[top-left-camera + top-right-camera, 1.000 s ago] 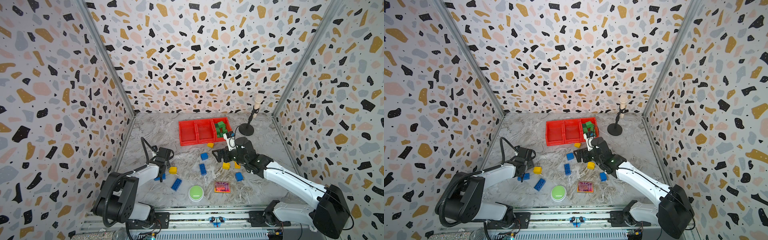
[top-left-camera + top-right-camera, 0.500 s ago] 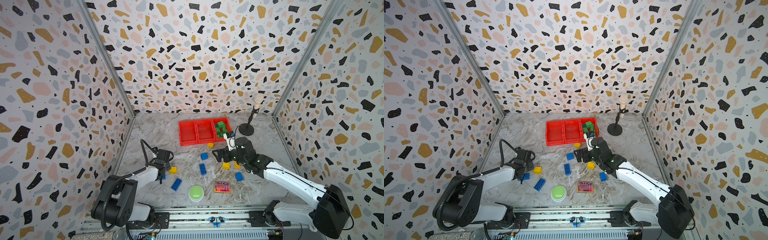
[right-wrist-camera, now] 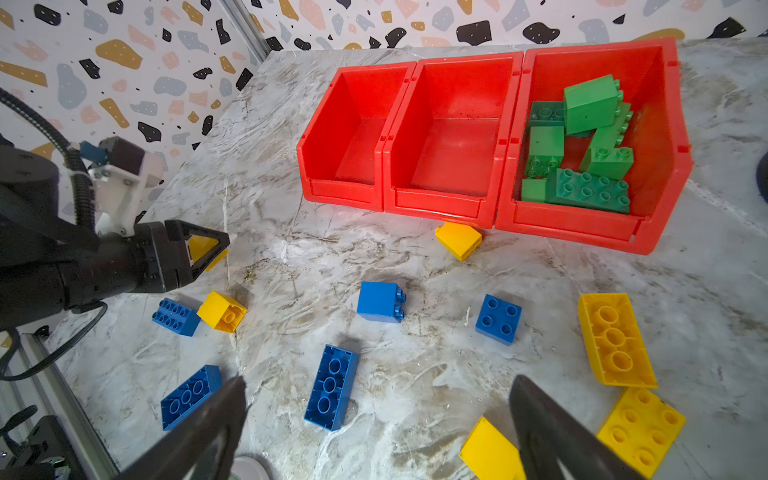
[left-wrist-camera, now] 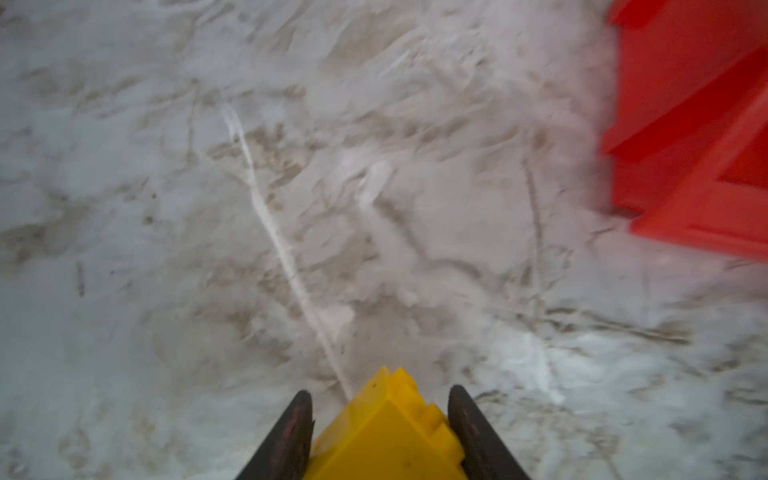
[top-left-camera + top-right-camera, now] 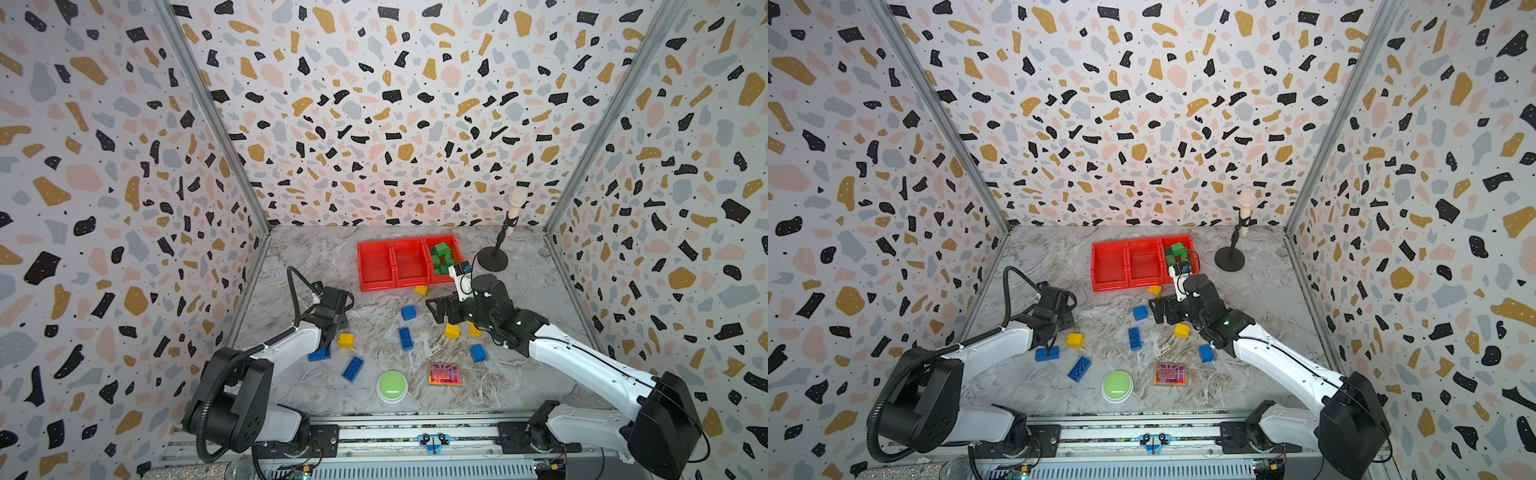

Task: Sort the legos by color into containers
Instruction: 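Carry the yellow brick with the left gripper into the middle red bin and release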

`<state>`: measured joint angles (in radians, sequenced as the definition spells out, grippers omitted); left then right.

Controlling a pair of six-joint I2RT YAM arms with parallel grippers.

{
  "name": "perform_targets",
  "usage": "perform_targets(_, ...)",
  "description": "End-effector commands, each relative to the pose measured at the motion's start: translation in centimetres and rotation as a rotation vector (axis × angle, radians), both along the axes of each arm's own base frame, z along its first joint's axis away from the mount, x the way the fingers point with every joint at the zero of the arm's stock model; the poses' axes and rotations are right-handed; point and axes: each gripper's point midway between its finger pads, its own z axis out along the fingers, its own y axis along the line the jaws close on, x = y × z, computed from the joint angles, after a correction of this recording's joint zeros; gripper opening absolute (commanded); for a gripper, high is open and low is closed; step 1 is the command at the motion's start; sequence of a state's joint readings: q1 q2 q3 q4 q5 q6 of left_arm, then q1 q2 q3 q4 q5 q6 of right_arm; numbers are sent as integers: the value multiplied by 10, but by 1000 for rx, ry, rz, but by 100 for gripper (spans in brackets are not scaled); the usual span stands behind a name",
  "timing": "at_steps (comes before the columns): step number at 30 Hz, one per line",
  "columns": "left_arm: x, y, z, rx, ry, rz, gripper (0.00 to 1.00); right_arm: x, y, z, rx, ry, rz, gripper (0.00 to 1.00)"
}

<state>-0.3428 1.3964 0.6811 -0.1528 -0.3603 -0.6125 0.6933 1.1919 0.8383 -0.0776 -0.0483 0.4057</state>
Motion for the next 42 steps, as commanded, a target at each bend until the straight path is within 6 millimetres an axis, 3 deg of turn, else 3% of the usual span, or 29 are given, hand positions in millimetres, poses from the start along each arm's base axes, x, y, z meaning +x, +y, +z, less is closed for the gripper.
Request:
perform_targets(1, 18, -16, 26, 26, -45, -32, 43, -2, -8, 9, 3, -24, -17, 99)
perform_targets(7, 55, -63, 58, 11, -104, -115, 42, -2, -18, 11, 5, -30, -39, 99)
perform_targets(15, 123, -150, 90, -20, -166, -244, 41, -1, -37, 17, 3, -39, -85, 99)
perform_targets(24, 192, -234, 98, -121, -214, -352, 41, 0, -58, 20, -3, -39, -136, 99)
perform_targets(28, 210, -252, 88, -135, -205, -364, 42, 2, -66, 20, -3, -36, -156, 99)
perform_targets(32, 222, -257, 79, -119, -205, -357, 46, 3, -73, 20, -4, -34, -173, 99)
perform_targets(34, 225, -258, 77, -116, -206, -354, 57, 4, -75, 19, -4, -31, -178, 99)
perform_targets(36, 225, -259, 80, -118, -209, -356, 76, 4, -75, 19, -2, -27, -176, 99)
perform_targets(42, 207, -258, 110, -138, -253, -385, 85, 5, -71, 16, 6, -19, -167, 99)
